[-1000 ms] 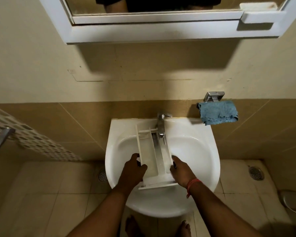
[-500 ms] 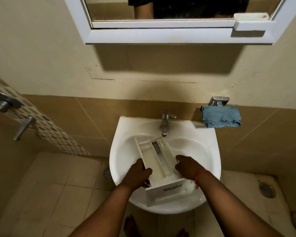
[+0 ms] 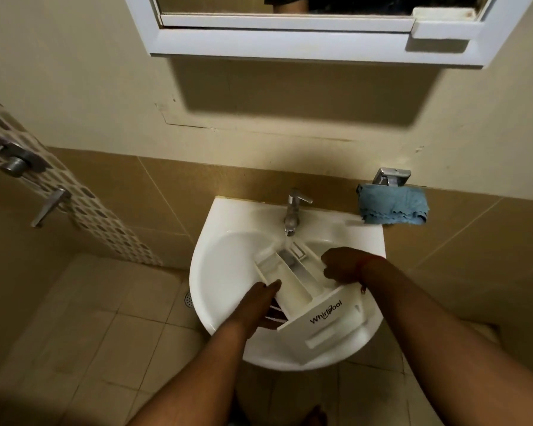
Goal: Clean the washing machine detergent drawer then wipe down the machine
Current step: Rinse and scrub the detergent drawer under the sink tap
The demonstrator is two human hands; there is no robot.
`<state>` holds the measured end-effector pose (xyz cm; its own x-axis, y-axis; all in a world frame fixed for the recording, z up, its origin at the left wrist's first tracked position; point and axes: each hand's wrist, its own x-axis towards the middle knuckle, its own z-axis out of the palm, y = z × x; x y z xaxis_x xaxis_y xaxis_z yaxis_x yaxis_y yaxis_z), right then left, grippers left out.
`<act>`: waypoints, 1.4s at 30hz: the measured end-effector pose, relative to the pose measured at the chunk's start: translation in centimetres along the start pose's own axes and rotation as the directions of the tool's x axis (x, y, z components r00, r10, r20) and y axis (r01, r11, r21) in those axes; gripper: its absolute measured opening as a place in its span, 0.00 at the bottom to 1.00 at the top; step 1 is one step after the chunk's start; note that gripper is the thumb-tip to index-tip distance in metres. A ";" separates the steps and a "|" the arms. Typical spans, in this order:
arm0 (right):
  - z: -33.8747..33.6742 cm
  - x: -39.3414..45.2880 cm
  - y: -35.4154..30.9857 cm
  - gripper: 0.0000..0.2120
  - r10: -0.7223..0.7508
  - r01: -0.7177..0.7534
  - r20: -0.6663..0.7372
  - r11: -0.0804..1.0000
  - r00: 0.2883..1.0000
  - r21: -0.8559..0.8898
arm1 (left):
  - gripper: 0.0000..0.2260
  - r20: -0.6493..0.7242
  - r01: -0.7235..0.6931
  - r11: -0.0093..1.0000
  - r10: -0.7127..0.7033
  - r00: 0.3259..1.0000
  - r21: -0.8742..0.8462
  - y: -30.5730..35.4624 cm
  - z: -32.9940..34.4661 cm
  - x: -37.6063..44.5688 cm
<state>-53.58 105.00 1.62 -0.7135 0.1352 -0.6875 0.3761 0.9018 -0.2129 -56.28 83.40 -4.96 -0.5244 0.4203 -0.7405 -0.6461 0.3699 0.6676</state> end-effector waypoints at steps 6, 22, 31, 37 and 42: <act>-1.9 1.3 -1.2 0.20 -0.052 0.062 0.080 0.990 0.995 -0.127 | 0.17 -0.286 -0.136 0.916 0.024 0.958 -0.378 0.2 -2.7 1.1; -0.6 6.6 -1.6 0.28 -0.024 -0.034 -0.209 0.962 0.978 -0.272 | 0.18 -0.099 -0.159 0.628 0.356 0.929 0.762 3.7 -8.8 5.4; 4.9 9.8 -5.2 0.13 0.471 0.134 -0.573 0.682 0.671 0.719 | 0.07 -0.110 -0.100 0.505 0.368 0.923 0.857 4.4 -10.4 8.8; 4.1 12.2 -9.9 0.16 0.473 0.322 -0.002 -0.596 0.881 0.735 | 0.06 -0.066 -0.157 0.520 0.385 0.921 0.840 4.8 -10.6 9.1; 5.5 14.2 -15.0 0.19 0.241 0.340 -0.530 0.543 0.813 0.768 | 0.05 -0.037 -0.203 0.584 0.373 0.927 0.786 5.0 -10.7 9.6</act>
<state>-66.06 91.15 -8.76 -0.8031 0.5445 -0.2421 0.4156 0.2207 -0.8824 -70.44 80.40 -9.53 -0.7478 0.4969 -0.4404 0.1652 0.7817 0.6014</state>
